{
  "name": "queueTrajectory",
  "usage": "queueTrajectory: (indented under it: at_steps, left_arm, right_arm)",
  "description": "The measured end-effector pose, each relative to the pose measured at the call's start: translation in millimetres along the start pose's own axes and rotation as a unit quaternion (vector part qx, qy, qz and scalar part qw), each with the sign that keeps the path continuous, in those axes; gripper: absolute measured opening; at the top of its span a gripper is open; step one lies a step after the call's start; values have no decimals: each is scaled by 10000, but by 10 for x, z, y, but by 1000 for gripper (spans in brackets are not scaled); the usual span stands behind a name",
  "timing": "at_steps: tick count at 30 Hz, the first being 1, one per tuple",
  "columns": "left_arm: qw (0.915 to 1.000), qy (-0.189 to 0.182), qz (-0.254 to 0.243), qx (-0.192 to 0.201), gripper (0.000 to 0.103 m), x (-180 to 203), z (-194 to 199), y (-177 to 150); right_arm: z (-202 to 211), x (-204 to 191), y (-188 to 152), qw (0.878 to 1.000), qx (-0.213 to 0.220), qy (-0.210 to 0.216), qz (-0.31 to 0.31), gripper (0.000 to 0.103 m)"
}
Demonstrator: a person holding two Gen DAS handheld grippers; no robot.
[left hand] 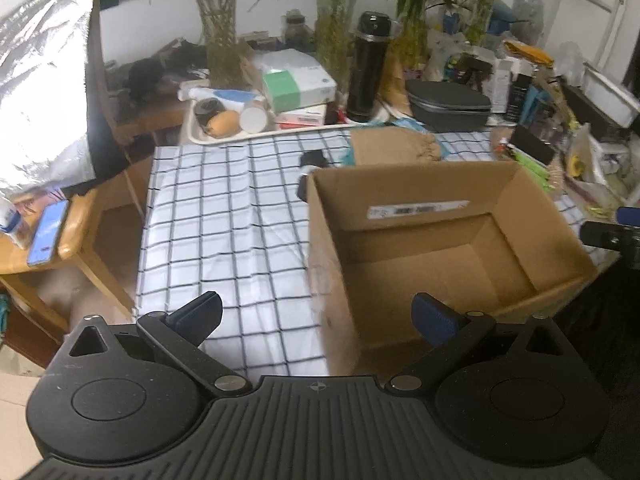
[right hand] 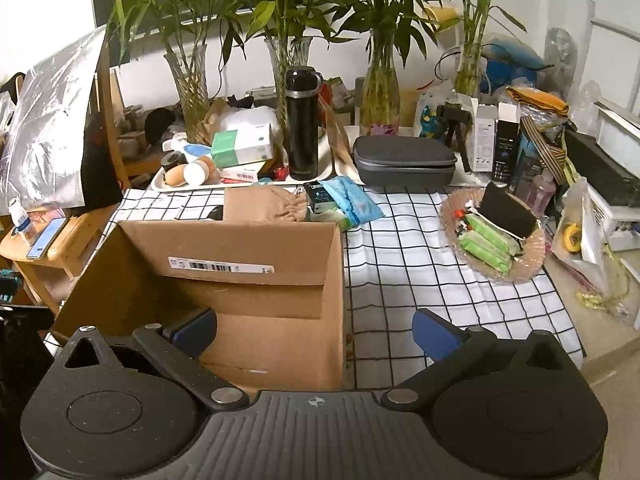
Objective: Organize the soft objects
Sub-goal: 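Move the right gripper toward the brown burlap pouch while the left approaches the black roll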
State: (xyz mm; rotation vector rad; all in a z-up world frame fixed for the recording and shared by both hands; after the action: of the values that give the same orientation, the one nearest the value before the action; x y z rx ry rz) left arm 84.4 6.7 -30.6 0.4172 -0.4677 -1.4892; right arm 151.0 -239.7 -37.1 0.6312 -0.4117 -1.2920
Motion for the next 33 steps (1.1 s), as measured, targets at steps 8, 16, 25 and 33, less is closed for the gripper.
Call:
queueTrajectory:
  at_steps: [8,16,25,33]
  left_arm:
    - [9997,-61,156,-152,103,-110,-158,189]
    - [9987,-54,509,10,103,-230,-281,412]
    - [9981,66,589,169,103,-343,-371,655]
    - [9990,16,278,346,103,-400,-464,789]
  right_arm:
    - [-185,52,166,9990,-175,251,319,103]
    - [-382,189,377,9971,-287,707,-27,103]
    - [-444,228,693,9949,-64,996,130,103]
    - [-679,384,871,9971,-29,659,392,103]
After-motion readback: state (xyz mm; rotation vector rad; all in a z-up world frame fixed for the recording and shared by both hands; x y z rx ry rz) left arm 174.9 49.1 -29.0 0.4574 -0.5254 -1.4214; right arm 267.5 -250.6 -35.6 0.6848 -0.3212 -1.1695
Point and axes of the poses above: each gripper's, at about its wrist camera, not at the fingertips, and z roughly against the way its jaws point, x to its right, y to its top, the point moved 3 cm from there along -z, roughly the way its jaws point, and after that the axes turned 6 degrees about -x, right-handed, at the moved point
